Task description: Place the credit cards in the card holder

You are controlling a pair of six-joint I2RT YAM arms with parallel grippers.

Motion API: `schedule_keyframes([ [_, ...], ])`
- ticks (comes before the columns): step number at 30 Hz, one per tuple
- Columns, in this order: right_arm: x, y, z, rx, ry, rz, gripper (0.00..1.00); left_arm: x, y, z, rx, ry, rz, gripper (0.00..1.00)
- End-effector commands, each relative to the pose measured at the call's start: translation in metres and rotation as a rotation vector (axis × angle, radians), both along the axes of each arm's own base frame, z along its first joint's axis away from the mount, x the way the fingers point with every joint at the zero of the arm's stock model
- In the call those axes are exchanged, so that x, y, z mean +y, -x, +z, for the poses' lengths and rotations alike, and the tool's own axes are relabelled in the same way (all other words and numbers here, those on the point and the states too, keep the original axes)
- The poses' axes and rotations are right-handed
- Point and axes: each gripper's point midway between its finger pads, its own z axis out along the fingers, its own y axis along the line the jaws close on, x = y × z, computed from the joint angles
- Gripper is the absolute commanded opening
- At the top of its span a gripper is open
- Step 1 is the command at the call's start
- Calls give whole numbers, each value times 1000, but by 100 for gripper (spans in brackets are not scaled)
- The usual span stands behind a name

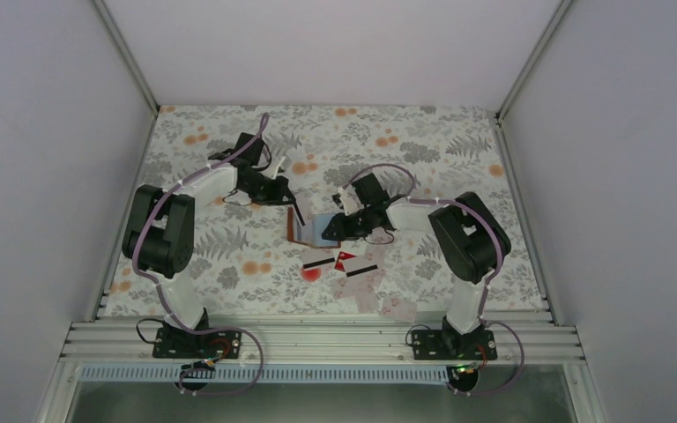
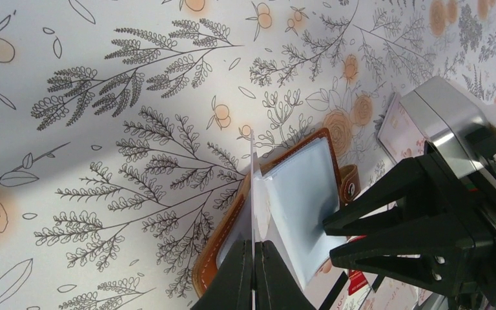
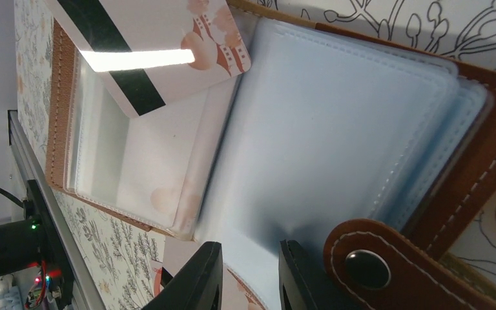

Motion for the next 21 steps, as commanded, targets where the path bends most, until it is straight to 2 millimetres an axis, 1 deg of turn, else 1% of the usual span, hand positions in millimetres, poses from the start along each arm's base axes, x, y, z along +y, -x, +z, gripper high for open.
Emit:
schedule_keyframes([
  [1,-17,7,-35,62,132,-38,24,3,0,7,-22,-14,-11,2],
  [21,-14,4,-35,62,131,-34,23,-5,22,-17,71,35,-1,2],
])
